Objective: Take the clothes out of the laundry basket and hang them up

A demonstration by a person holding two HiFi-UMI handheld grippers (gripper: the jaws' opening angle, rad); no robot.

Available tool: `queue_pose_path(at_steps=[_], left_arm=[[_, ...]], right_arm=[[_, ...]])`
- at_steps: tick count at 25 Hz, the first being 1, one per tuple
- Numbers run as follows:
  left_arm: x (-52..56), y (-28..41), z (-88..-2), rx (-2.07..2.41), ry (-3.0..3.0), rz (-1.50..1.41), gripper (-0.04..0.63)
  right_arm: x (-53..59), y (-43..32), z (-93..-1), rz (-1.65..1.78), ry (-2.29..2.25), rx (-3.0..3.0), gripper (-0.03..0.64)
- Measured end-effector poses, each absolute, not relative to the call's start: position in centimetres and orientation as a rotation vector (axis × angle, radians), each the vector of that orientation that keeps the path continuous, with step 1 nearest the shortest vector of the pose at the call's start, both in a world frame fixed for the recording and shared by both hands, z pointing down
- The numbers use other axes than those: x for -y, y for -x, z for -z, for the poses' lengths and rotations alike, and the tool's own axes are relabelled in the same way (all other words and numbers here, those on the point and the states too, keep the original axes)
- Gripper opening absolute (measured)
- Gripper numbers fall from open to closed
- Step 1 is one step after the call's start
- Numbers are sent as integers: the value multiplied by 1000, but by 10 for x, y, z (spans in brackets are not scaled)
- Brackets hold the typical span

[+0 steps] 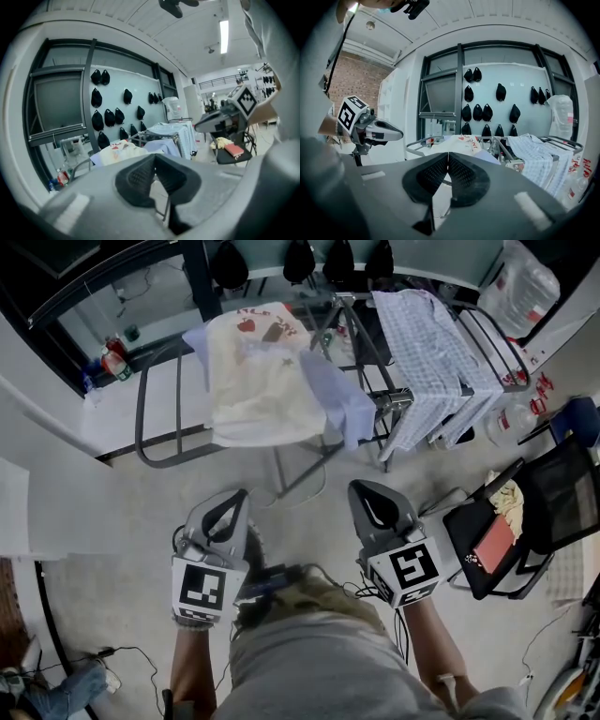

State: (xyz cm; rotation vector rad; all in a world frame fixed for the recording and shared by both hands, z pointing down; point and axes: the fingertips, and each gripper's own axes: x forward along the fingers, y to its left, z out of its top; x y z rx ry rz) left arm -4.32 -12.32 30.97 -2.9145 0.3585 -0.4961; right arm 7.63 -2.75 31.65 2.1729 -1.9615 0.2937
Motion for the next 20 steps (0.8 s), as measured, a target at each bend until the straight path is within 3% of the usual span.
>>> queue_pose_path(at_steps=[20], left_arm=[[131, 57, -314, -393, 2944, 463, -5]], right_arm=[[33, -74, -322, -300, -2166, 1937, 6]])
